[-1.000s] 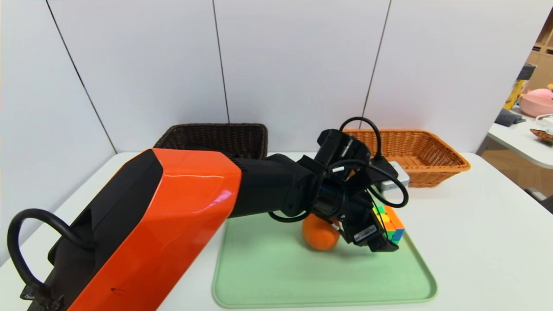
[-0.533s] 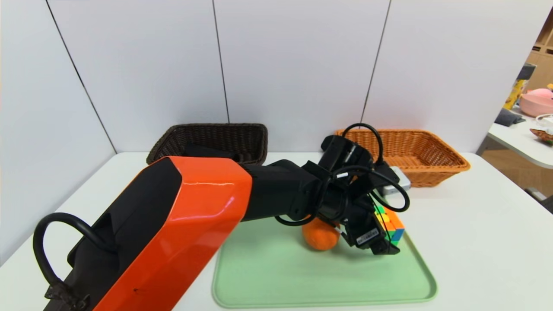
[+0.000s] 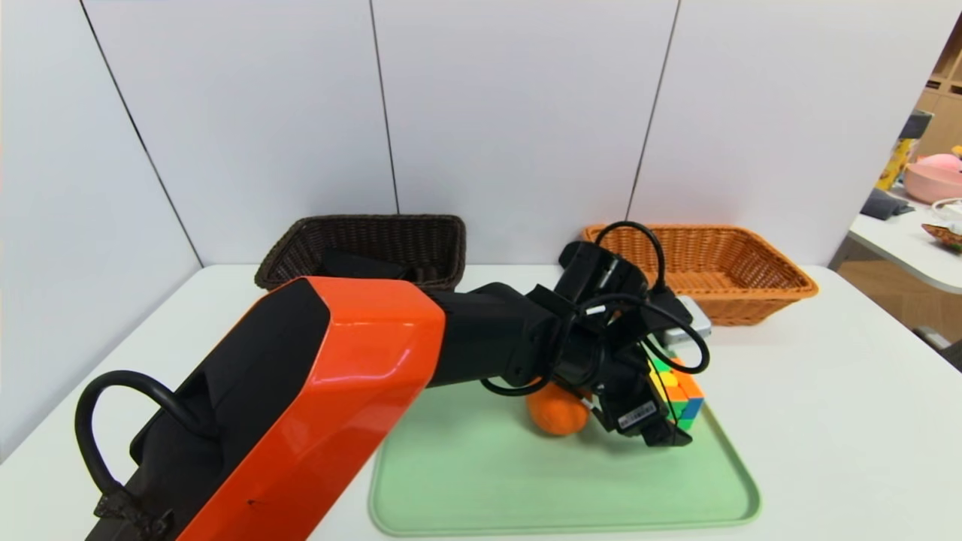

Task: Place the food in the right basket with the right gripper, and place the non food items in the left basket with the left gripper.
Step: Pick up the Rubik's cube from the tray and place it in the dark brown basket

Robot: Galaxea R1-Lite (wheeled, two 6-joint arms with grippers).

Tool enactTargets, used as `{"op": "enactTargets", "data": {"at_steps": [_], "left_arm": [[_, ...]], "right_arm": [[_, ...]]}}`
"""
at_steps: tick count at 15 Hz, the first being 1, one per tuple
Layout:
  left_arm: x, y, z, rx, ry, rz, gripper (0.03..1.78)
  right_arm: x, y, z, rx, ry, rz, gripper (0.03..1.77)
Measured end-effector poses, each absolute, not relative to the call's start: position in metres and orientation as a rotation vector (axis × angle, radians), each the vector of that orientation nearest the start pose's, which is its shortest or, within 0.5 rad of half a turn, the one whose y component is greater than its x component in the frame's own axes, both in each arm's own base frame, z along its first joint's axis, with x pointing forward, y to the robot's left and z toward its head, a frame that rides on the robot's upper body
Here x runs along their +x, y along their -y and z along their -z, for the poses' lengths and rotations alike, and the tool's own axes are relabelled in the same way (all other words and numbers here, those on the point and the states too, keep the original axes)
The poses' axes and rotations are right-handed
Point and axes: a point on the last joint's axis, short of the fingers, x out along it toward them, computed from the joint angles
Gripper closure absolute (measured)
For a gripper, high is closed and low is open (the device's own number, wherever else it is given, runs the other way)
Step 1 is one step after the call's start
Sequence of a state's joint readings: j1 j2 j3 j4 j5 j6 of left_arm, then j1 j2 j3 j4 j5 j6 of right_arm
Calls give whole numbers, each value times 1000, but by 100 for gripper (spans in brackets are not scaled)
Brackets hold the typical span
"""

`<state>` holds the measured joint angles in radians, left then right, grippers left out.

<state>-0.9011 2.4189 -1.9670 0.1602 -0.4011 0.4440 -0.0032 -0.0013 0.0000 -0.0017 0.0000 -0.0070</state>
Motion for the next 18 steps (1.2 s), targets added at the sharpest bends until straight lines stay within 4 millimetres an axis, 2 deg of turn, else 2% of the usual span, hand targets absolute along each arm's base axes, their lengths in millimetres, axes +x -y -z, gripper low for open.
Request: {"op": "enactTargets", "data": {"at_steps": [6,7,11,18], "left_arm": [[303,397,-134,516,-325,1383,12],[303,397,-134,516,-325,1383,22],[303,397,-134,515,-324,1382,81],[301,395,-141,513,-317,1381,86]], "right_arm": [[-23,0,-76,-7,3,3,10],[-23,0,-76,-7,3,3,10],[-23,0,-76,-7,3,3,10],[-23,0,-76,-7,2,4,10]]}}
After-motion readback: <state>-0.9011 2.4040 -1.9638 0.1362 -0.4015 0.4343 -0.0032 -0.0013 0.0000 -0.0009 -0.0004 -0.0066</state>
